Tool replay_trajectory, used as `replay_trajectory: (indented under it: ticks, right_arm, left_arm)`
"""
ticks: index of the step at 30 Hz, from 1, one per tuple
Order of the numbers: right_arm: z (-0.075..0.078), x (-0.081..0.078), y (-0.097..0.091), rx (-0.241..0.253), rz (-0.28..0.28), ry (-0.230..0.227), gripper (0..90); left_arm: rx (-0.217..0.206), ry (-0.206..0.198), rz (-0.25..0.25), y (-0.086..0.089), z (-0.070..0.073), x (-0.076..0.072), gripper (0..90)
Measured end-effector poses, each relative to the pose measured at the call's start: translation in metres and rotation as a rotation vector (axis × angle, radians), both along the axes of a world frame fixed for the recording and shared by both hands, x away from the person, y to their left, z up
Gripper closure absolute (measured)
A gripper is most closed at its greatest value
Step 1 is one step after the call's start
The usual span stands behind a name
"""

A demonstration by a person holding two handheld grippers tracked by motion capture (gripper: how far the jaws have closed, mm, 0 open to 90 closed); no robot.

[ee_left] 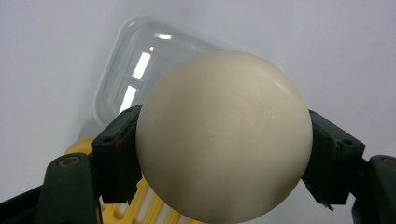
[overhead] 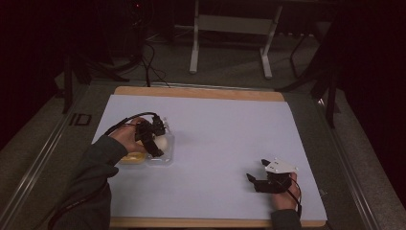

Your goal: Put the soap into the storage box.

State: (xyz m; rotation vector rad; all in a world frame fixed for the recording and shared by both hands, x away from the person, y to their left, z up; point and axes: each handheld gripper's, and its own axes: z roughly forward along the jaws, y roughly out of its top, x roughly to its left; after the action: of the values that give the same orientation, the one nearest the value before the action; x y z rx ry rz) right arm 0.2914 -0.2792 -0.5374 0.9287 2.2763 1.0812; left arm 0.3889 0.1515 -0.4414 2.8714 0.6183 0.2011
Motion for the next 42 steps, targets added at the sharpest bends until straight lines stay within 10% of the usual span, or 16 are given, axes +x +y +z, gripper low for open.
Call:
replay_trajectory:
  ticks: [26,42]
  right_arm:
    - [0.000,0.000,0.000,-0.003,0.000,-0.002,18.3]
    - [0.000,0.000,0.000,-0.004,0.000,-0.004,18.4]
  left_arm:
    - [0.083,0.070,0.216,0.067,-0.022,0.022,25.0]
    - [0.120,0.082,0.221,0.068,-0.043,0.026,24.9]
